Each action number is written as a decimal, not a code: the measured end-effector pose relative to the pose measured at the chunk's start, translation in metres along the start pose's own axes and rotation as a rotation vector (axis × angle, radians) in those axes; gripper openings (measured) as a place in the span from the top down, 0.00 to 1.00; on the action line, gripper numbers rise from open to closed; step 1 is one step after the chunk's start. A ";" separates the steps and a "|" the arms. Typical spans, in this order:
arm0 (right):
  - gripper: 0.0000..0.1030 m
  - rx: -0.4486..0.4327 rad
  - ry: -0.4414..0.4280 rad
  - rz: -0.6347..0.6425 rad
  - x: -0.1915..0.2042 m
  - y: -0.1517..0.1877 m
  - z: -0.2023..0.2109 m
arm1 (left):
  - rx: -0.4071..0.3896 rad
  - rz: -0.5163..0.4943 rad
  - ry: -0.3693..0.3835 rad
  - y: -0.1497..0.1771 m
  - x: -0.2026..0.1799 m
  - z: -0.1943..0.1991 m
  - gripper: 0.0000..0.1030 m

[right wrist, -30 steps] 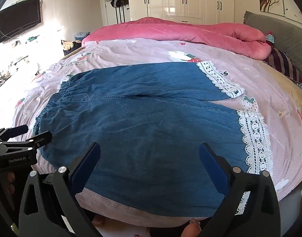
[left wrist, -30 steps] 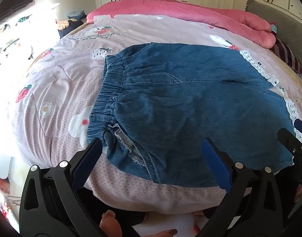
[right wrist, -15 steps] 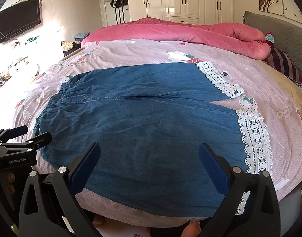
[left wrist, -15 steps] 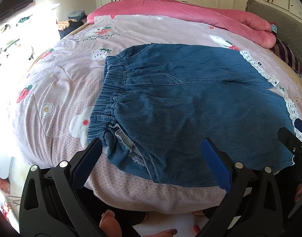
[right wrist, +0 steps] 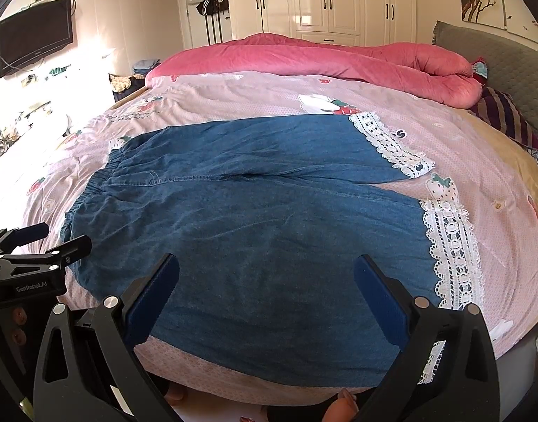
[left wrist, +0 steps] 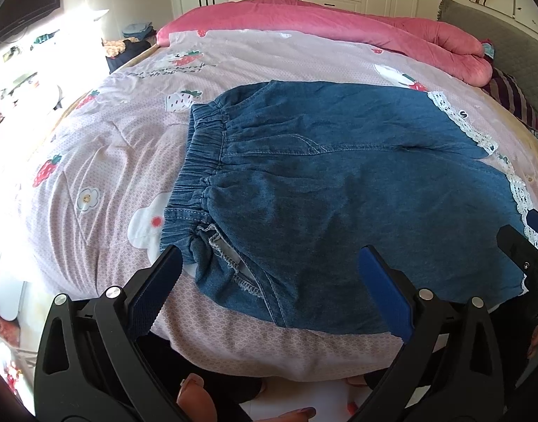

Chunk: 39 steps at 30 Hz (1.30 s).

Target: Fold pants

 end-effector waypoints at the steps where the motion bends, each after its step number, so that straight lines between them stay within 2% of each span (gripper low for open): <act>1: 0.04 0.001 0.001 0.000 0.000 0.000 0.000 | -0.002 0.000 0.001 0.000 0.000 0.000 0.09; 17: 0.04 -0.002 0.008 0.003 -0.003 0.001 0.001 | -0.006 -0.007 0.003 -0.001 -0.003 0.002 0.09; 29: 0.04 0.012 -0.003 0.017 0.000 0.000 -0.008 | 0.001 -0.019 0.032 -0.005 -0.006 -0.004 0.09; 34: 0.04 0.019 -0.021 0.049 0.004 -0.015 -0.019 | 0.015 -0.024 0.041 -0.018 0.001 -0.012 0.09; 39: 0.04 0.015 -0.064 0.148 0.015 -0.055 -0.032 | 0.008 -0.027 0.027 -0.053 0.021 -0.021 0.09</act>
Point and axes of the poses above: each gripper's, at about its wrist camera, not at the fingertips, and z roughly against the way its jaws point, x to its left, y to its underside, the point moved 10 cm from there along -z, roughly the way its jaws point, and after that the axes turned 14 degrees about x, right-handed, at the moved point
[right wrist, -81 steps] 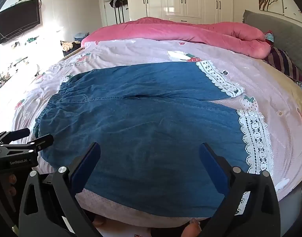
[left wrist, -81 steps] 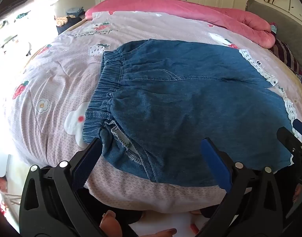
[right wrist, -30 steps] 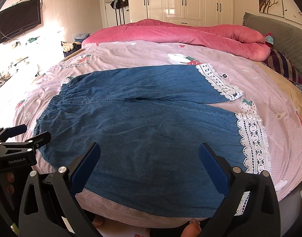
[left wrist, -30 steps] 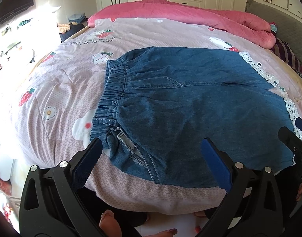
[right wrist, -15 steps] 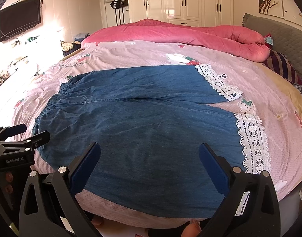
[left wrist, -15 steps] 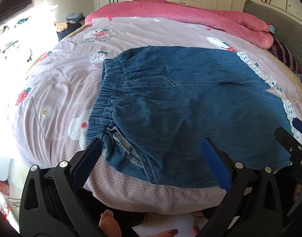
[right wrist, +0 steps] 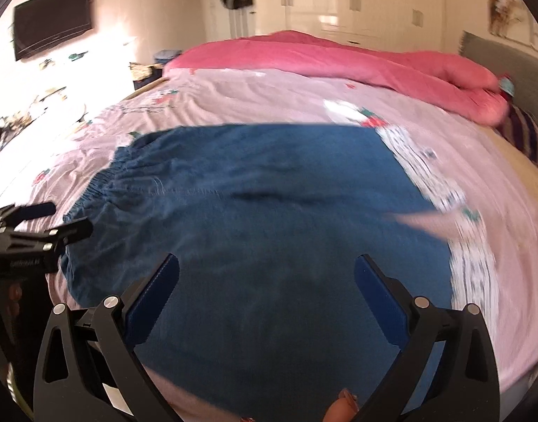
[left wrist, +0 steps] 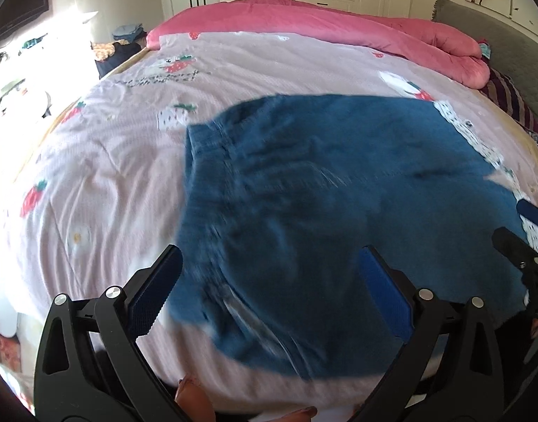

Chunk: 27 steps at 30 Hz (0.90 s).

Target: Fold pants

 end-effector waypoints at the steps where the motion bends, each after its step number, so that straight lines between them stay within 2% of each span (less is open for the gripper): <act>1: 0.04 -0.002 -0.010 0.018 0.001 -0.008 -0.002 | -0.001 0.006 -0.006 -0.007 0.006 -0.002 0.09; 6: 0.04 0.038 -0.091 0.166 0.017 -0.062 -0.035 | -0.017 -0.053 -0.073 -0.067 0.035 -0.026 0.09; 9: 0.04 0.071 -0.080 0.267 0.022 -0.095 -0.066 | 0.037 -0.100 -0.098 -0.092 0.047 -0.055 0.09; 12: 0.04 0.101 -0.087 0.308 0.025 -0.113 -0.088 | 0.048 -0.104 -0.101 -0.111 0.057 -0.070 0.11; 14: 0.04 0.112 -0.105 0.339 0.027 -0.126 -0.102 | 0.034 -0.125 -0.102 -0.123 0.060 -0.076 0.20; 17: 0.04 0.131 -0.115 0.384 0.030 -0.141 -0.116 | 0.059 -0.153 -0.038 -0.132 0.055 -0.088 0.43; 19: 0.04 0.137 -0.128 0.410 0.032 -0.152 -0.124 | 0.079 -0.179 -0.003 -0.134 0.050 -0.097 0.67; 20: 0.04 0.143 -0.132 0.426 0.033 -0.158 -0.128 | 0.086 -0.189 0.006 -0.134 0.047 -0.101 0.75; 21: 0.04 0.153 -0.133 0.444 0.035 -0.163 -0.134 | 0.089 -0.196 0.000 -0.135 0.046 -0.105 0.87; 23: 0.04 0.176 -0.111 0.482 0.035 -0.171 -0.146 | 0.089 -0.217 -0.003 -0.134 0.043 -0.111 0.93; 27: 0.04 0.225 -0.046 0.587 0.039 -0.177 -0.167 | 0.033 -0.189 0.065 -0.137 0.043 -0.100 0.96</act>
Point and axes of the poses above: each gripper's, at about its wrist camera, not at the fingertips, and z roughly against the way its jaws point, x to its left, y to its underside, the point moved 10 cm from there along -z, roughly the way its jaws point, and after that the axes turned 14 degrees about x, right-handed, at the moved point
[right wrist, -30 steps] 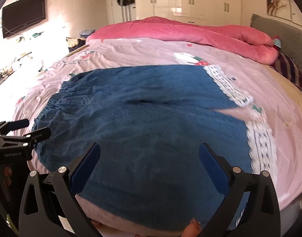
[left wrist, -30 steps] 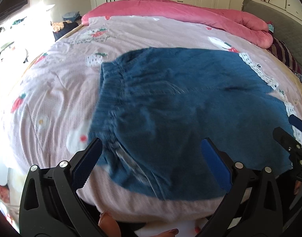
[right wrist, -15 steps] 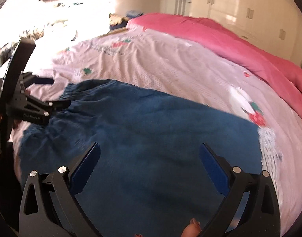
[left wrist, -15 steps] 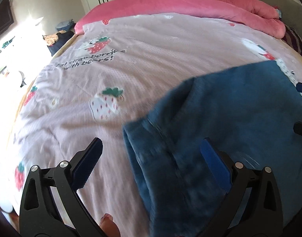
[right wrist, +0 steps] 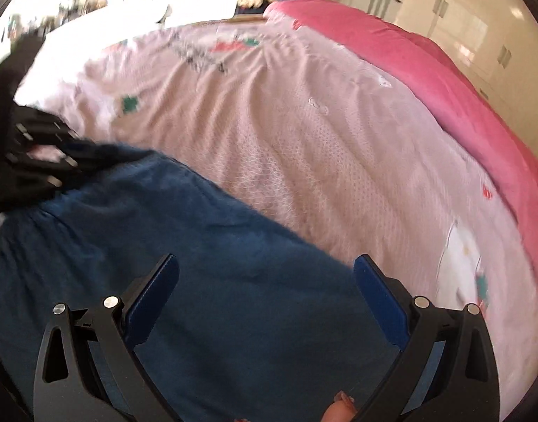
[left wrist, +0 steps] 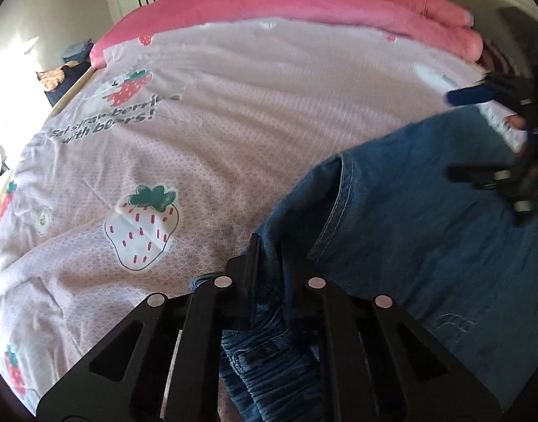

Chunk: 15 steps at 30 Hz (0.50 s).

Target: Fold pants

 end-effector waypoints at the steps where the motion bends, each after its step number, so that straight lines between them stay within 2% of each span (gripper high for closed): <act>1: 0.04 0.029 -0.014 0.032 0.002 -0.001 -0.006 | -0.012 0.009 0.014 -0.001 0.000 0.003 0.96; 2: 0.04 0.042 -0.023 0.057 0.004 -0.002 -0.009 | -0.030 0.018 0.036 -0.002 0.001 0.009 0.96; 4: 0.04 0.047 0.016 0.097 0.003 -0.009 -0.015 | -0.071 0.024 0.060 -0.003 0.002 0.023 0.97; 7: 0.05 0.074 -0.037 0.104 0.003 -0.016 -0.023 | -0.143 0.014 0.076 -0.006 0.000 0.048 0.97; 9: 0.10 0.070 -0.118 0.115 0.012 -0.016 -0.019 | -0.187 0.003 0.091 -0.007 -0.003 0.063 0.97; 10: 0.30 0.055 -0.130 0.126 0.016 -0.018 -0.014 | -0.197 -0.002 0.101 -0.007 -0.005 0.068 0.97; 11: 0.57 0.042 -0.142 0.132 0.020 -0.018 -0.009 | -0.208 -0.008 0.100 -0.007 -0.006 0.071 0.97; 12: 0.70 0.028 -0.158 0.134 0.024 -0.018 -0.003 | -0.213 -0.012 0.098 -0.007 -0.007 0.073 0.97; 13: 0.92 0.003 -0.173 0.137 0.029 -0.015 0.007 | -0.215 -0.014 0.097 -0.007 -0.008 0.074 0.97; 15: 0.95 -0.037 -0.146 0.133 0.032 -0.008 0.025 | -0.223 -0.011 0.068 -0.005 -0.007 0.076 0.97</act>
Point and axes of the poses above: each gripper's, at about its wrist camera, not at the fingertips, and z roughly against the way its jaws point, x to its left, y to its underside, the point moved 10 cm from there along -z, roughly the way its jaws point, and after that the axes turned 14 degrees about x, right-handed, at the moved point
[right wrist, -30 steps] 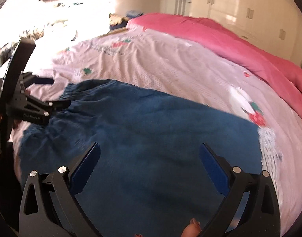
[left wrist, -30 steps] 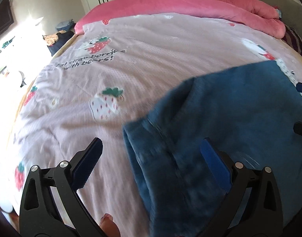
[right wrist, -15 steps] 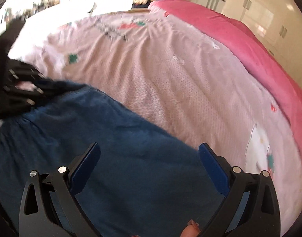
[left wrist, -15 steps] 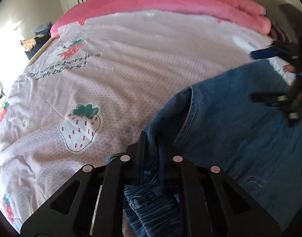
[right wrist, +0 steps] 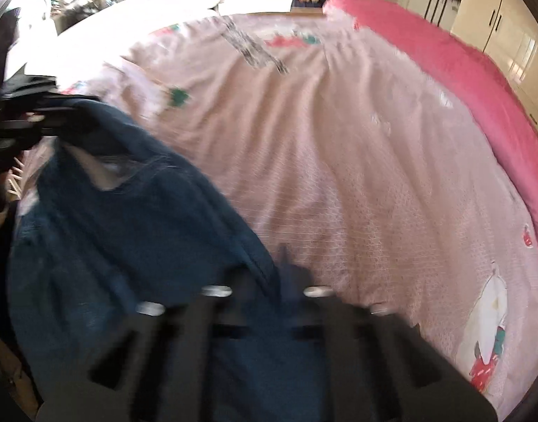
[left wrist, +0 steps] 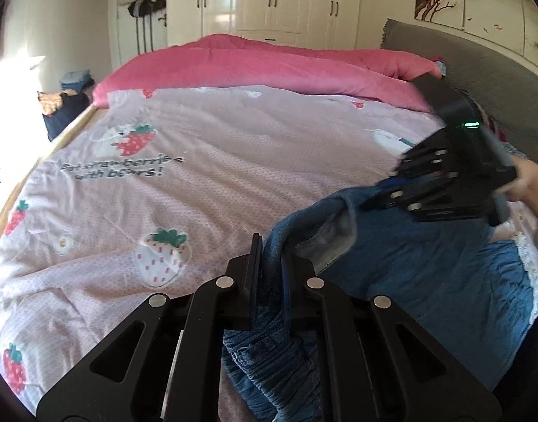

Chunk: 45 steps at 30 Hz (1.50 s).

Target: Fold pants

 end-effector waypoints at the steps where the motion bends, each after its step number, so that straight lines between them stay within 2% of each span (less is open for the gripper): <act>1: 0.97 -0.025 0.008 -0.010 0.006 0.006 0.014 | -0.005 0.001 -0.004 0.002 0.000 0.003 0.97; 7: 0.97 -0.105 0.079 -0.057 0.044 0.037 0.072 | -0.096 -0.023 0.017 0.015 -0.013 0.039 0.96; 11: 0.97 -0.161 0.048 -0.092 0.093 0.069 0.106 | -0.159 -0.053 0.020 0.037 -0.027 0.068 0.96; 15: 0.96 -0.161 0.012 -0.117 0.140 0.098 0.104 | -0.175 -0.097 0.012 0.072 -0.045 0.089 0.96; 19: 0.96 -0.158 -0.043 -0.158 0.170 0.123 0.092 | -0.143 -0.116 0.017 0.113 -0.059 0.093 0.96; 22: 0.96 -0.144 -0.088 -0.199 0.189 0.143 0.077 | -0.083 -0.163 0.007 0.140 -0.068 0.089 0.95; 24: 0.94 -0.125 -0.101 -0.217 0.200 0.156 0.065 | -0.041 -0.173 0.034 0.158 -0.072 0.087 0.95; 27: 0.93 -0.109 -0.135 -0.263 0.207 0.166 0.050 | 0.014 -0.180 0.034 0.179 -0.074 0.080 0.94; 29: 0.92 -0.101 -0.137 -0.284 0.212 0.170 0.045 | 0.027 -0.170 0.035 0.187 -0.074 0.079 0.94; 34: 0.92 -0.140 -0.145 -0.269 0.219 0.162 0.063 | 0.039 -0.155 0.008 0.189 -0.067 0.084 0.91; 38: 0.90 -0.098 -0.157 -0.292 0.228 0.174 0.037 | 0.096 -0.108 0.021 0.200 -0.060 0.072 0.89; 42: 0.90 -0.120 -0.178 -0.322 0.226 0.177 0.032 | 0.100 -0.141 0.007 0.206 -0.064 0.075 0.88; 45: 0.90 -0.117 -0.176 -0.310 0.225 0.176 0.033 | 0.125 -0.154 0.007 0.210 -0.064 0.077 0.81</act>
Point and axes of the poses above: each gripper's, at about its wrist camera, not at the fingertips, and z roughly against the way its jaws point, x to its left, y to its underside, the point moved 10 cm from there along -z, roughly the way its jaws point, and after that the axes turned 14 degrees about x, right-handed, at the moved point
